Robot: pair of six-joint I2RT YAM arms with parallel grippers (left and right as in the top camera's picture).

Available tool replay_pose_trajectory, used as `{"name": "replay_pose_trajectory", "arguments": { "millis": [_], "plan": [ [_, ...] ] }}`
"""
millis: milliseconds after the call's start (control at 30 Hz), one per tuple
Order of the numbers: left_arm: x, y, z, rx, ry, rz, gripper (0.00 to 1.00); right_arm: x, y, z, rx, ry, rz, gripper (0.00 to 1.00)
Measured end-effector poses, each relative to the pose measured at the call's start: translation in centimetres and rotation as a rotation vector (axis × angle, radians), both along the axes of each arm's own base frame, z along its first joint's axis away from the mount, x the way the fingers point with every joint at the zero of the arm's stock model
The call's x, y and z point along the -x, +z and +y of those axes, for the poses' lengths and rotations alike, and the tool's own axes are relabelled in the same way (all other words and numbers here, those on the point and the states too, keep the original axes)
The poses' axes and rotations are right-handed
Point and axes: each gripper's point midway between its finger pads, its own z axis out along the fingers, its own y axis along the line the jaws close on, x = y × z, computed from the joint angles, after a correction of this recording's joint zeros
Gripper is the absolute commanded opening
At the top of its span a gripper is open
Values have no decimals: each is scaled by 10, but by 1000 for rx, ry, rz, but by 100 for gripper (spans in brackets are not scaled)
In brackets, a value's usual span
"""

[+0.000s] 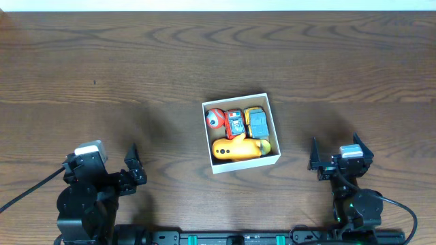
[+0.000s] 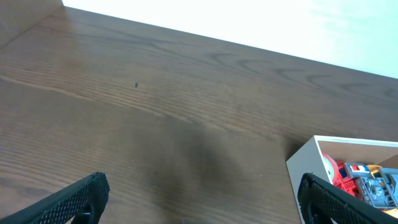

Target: Pack container

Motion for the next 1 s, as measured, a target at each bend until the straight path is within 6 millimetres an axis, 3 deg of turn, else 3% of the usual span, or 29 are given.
{"name": "replay_pose_trajectory", "arguments": {
  "millis": [700, 1000],
  "plan": [
    [0, -1, 0, -2, 0, 4, 98, 0, 0, 0, 0, 2, 0, 99],
    [28, -42, 1, -25, -10, 121, 98, 0, 0, 1, 0, 5, 0, 99]
  ]
}}
